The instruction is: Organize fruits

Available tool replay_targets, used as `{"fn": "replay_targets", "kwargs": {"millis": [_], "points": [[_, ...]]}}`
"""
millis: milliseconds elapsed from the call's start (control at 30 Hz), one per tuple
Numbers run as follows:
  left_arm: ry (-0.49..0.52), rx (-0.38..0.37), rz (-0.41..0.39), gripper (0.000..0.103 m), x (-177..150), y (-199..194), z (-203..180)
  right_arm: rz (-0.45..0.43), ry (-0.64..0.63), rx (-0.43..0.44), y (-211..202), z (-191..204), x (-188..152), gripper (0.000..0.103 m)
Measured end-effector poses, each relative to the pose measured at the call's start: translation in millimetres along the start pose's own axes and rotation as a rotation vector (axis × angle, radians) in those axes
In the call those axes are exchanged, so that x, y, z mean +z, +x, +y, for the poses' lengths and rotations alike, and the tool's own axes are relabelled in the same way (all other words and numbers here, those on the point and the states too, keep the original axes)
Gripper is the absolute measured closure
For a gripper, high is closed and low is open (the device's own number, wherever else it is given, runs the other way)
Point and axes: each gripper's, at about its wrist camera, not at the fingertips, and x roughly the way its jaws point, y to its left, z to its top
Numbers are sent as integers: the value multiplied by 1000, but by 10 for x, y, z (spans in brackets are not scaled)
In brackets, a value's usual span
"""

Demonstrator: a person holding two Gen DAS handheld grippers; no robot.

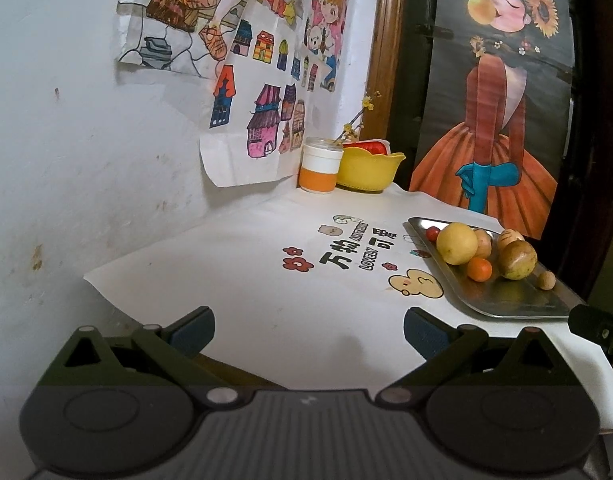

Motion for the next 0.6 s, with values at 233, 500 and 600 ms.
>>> {"fn": "replay_targets", "kwargs": {"millis": [233, 500, 600], "points": [[2, 1, 1, 0, -7, -5, -2, 2, 4, 0, 6, -4, -5, 1], [2, 3, 1, 0, -8, -9, 0, 2, 6, -1, -7, 6, -17, 1], [2, 4, 0, 0, -10, -13, 3, 4, 6, -1, -6, 9, -19, 1]]}}
